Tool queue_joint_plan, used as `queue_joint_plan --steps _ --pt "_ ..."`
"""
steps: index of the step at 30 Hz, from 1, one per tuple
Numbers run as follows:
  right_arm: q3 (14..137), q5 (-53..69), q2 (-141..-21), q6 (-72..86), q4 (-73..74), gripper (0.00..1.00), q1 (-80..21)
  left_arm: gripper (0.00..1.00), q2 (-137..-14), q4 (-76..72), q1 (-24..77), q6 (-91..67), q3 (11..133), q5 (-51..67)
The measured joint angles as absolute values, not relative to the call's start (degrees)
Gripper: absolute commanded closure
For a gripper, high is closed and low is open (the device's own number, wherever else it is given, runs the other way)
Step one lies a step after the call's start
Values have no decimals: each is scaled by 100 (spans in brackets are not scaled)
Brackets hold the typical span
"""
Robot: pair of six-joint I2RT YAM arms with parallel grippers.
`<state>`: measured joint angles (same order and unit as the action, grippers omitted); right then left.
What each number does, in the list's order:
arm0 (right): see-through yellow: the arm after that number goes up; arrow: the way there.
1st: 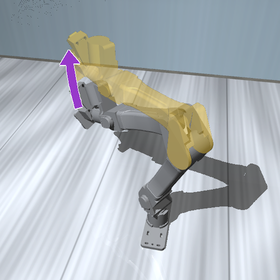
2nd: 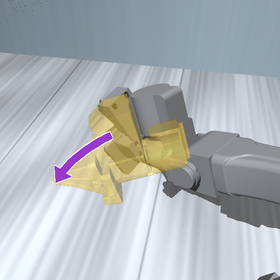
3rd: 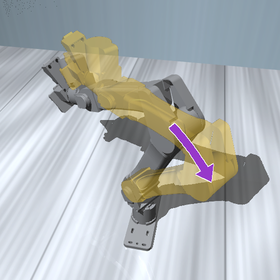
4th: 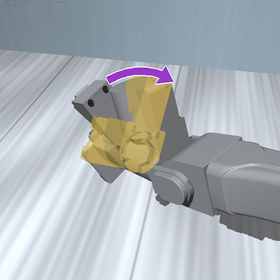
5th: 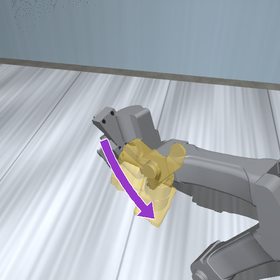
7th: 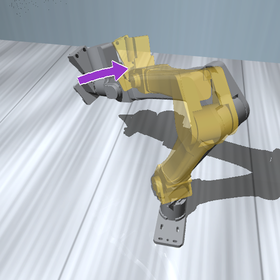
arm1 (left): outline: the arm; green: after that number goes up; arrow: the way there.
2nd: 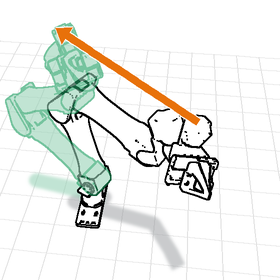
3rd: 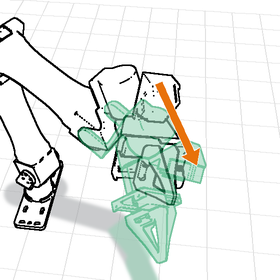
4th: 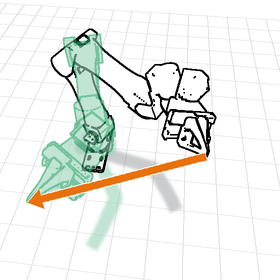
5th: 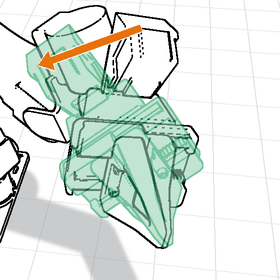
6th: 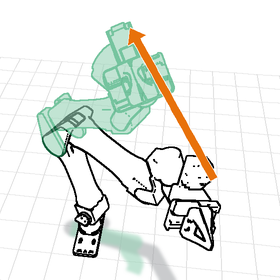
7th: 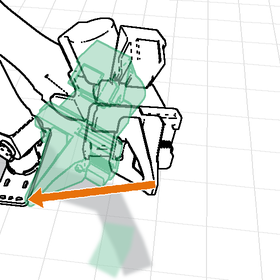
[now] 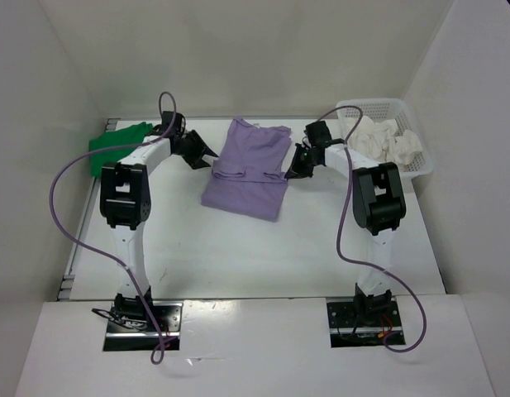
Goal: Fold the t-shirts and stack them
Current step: Fold the folded rectangular tshirt in 1/3 of the way
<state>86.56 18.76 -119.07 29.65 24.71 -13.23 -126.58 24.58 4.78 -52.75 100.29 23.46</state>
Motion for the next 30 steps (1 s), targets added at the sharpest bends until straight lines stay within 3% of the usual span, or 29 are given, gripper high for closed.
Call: queue_joint_plan --steps 4,7,9,11,14,19,25,30 --pt "8943 1820 -12025 2880 2536 64 -1323 37 -12665 2364 447 -5275 10090 2370" --pt "9065 1614 -11970 2779 2648 55 -1326 50 -12396 2137 451 -5260 9889 2305" --pt "9076 1369 -11828 2735 2766 54 -1337 58 -11837 1905 489 -5258 9284 2248" --pt "9074 1173 -11574 2705 2912 72 -1352 65 -11122 1695 539 -5253 8508 2204" --pt "9074 1070 -11133 2749 2904 100 -1452 68 -10372 1295 738 -5258 7548 2215" --pt "9242 1138 -11080 2888 2812 100 -2137 70 -10506 956 969 -5271 6779 2255" --pt "9839 1428 -12084 3096 2665 100 -3155 70 -10783 808 884 -5290 6414 2075" --pt "10534 1481 -12916 3177 2735 100 -3326 70 -10790 563 862 -5290 6233 1916"
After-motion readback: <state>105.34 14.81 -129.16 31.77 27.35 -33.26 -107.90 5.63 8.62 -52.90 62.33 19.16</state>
